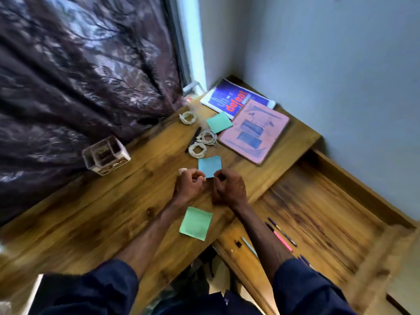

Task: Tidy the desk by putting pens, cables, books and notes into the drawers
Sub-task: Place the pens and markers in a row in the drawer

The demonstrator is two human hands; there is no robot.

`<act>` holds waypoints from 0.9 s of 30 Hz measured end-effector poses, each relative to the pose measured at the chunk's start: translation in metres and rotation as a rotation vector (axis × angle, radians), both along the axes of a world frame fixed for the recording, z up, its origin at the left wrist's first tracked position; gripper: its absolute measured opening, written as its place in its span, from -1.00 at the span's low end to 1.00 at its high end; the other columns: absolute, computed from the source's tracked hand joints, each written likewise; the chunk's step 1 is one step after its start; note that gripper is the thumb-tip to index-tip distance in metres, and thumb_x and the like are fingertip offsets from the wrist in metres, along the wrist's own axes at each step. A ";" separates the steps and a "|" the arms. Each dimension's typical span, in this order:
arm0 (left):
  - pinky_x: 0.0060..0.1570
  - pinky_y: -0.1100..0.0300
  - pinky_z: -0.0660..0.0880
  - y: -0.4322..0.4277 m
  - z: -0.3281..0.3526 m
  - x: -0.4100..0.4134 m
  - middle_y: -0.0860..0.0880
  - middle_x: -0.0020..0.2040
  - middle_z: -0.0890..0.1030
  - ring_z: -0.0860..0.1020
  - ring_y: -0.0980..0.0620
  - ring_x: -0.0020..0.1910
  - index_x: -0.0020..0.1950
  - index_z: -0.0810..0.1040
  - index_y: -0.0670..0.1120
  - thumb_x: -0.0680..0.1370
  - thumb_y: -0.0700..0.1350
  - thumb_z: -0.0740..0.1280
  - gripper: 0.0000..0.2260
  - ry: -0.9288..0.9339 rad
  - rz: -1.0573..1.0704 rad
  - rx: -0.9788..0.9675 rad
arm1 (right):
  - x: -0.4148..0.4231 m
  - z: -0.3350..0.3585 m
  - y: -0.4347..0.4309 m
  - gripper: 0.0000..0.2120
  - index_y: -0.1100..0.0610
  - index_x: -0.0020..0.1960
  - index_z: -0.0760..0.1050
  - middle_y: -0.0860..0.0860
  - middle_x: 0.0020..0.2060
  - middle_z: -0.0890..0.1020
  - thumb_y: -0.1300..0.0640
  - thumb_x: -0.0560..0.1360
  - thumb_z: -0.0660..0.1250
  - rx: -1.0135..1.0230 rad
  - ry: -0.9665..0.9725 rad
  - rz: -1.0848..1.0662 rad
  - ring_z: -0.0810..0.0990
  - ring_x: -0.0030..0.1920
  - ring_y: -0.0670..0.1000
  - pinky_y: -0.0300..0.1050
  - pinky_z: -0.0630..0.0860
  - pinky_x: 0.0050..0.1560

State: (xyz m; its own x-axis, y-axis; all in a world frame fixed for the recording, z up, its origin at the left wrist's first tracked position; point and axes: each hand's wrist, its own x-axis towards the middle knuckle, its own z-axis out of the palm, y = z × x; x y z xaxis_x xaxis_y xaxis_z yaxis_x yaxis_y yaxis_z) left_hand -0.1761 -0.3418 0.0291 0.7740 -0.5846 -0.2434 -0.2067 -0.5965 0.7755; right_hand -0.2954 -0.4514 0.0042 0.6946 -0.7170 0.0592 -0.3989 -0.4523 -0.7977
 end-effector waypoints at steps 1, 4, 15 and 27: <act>-0.26 0.24 0.61 0.007 -0.004 0.015 0.03 -0.18 0.74 0.63 0.21 -0.37 -0.08 0.69 -0.06 0.48 -0.13 0.33 -0.86 -0.030 0.015 0.040 | 0.014 -0.001 0.000 -0.89 0.02 -0.08 0.61 -0.01 -0.18 0.69 0.11 0.40 0.38 0.005 0.022 0.017 0.66 -0.18 0.05 -0.04 0.56 -0.18; -0.10 0.09 0.64 0.027 -0.018 0.063 0.08 -0.17 0.73 0.70 0.04 -0.20 -0.16 0.65 0.03 0.40 0.00 0.33 -0.88 -0.032 0.068 0.148 | 0.058 -0.001 -0.002 -0.83 -0.06 0.00 0.57 -0.08 -0.09 0.68 0.06 0.43 0.32 -0.014 0.136 0.094 0.66 -0.11 -0.01 -0.02 0.59 -0.11; 0.58 0.04 0.08 0.069 -0.058 0.132 -0.12 0.66 -0.07 0.01 -0.11 0.63 0.66 0.04 0.00 0.62 -0.05 0.31 -0.32 -0.232 -0.309 0.635 | 0.211 -0.002 -0.042 -0.85 0.25 -0.15 0.65 0.29 -0.17 0.68 0.18 0.35 0.39 -0.091 0.471 0.160 0.66 -0.11 0.30 -0.01 0.47 -0.24; 0.49 -0.17 0.23 0.062 -0.056 0.142 -0.15 0.66 -0.08 0.01 -0.20 0.61 0.65 0.03 0.00 0.64 -0.11 0.31 -0.33 -0.213 -0.375 0.685 | 0.260 -0.008 -0.040 -0.62 0.28 -0.02 0.61 0.25 -0.01 0.68 -0.06 0.45 0.48 -0.133 0.711 0.034 0.67 0.00 0.28 0.02 0.52 -0.12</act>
